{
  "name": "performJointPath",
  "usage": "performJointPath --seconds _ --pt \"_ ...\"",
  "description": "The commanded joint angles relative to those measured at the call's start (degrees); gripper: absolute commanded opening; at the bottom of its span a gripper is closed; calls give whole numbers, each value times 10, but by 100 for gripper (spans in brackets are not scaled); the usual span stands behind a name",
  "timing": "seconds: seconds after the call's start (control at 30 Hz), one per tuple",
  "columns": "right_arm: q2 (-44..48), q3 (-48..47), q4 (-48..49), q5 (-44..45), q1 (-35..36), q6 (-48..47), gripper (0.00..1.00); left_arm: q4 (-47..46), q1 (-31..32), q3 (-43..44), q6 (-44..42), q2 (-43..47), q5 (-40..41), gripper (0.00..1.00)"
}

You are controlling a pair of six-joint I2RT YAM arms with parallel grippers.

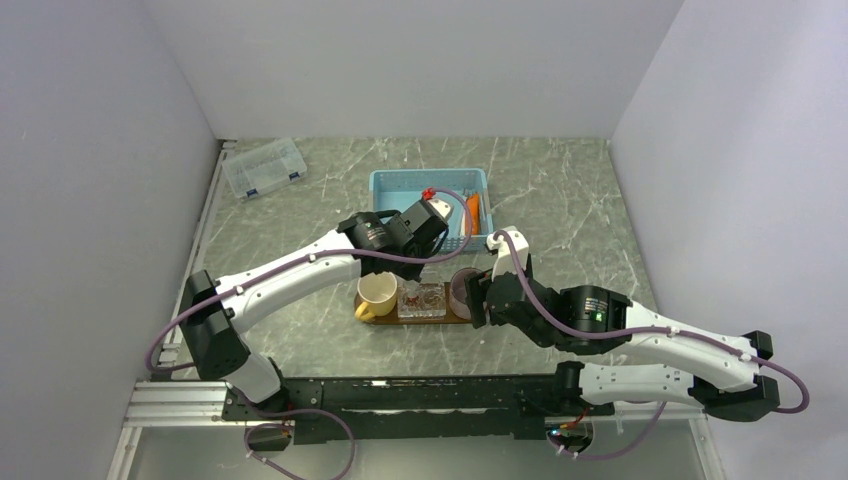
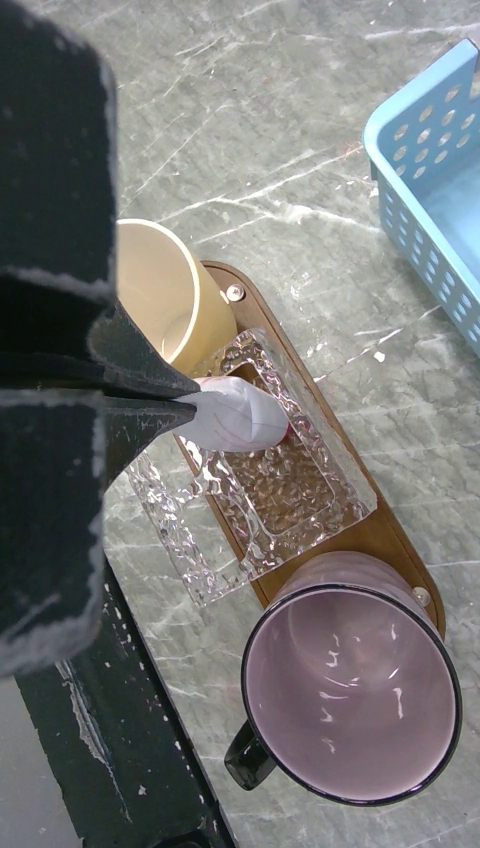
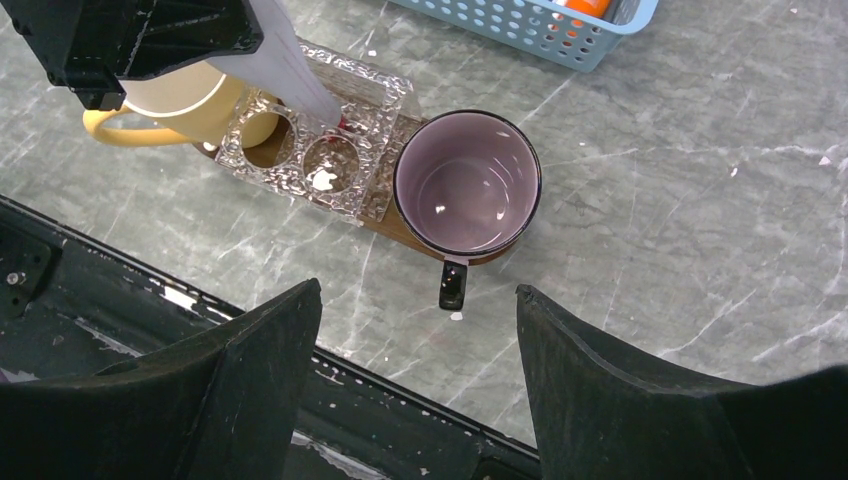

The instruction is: Prepare toiletry sets of a toothbrush and toothpaste on the tray

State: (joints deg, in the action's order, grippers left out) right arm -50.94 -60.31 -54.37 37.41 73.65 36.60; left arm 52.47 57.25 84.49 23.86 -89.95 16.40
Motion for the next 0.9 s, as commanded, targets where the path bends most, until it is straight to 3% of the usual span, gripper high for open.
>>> performJointPath --seconds 0.0,0.57,0.8,0.87 --pt "5 4 20 4 1 1 74 1 4 0 9 -2 5 5" --pt "3 5 18 7 1 4 75 3 6 14 5 -1 -2 27" --pt "0 -5 19 14 1 1 75 17 6 57 -7 2 -5 40" --pt "-6 -12 18 17 1 -1 75 19 7 75 -14 4 0 49"
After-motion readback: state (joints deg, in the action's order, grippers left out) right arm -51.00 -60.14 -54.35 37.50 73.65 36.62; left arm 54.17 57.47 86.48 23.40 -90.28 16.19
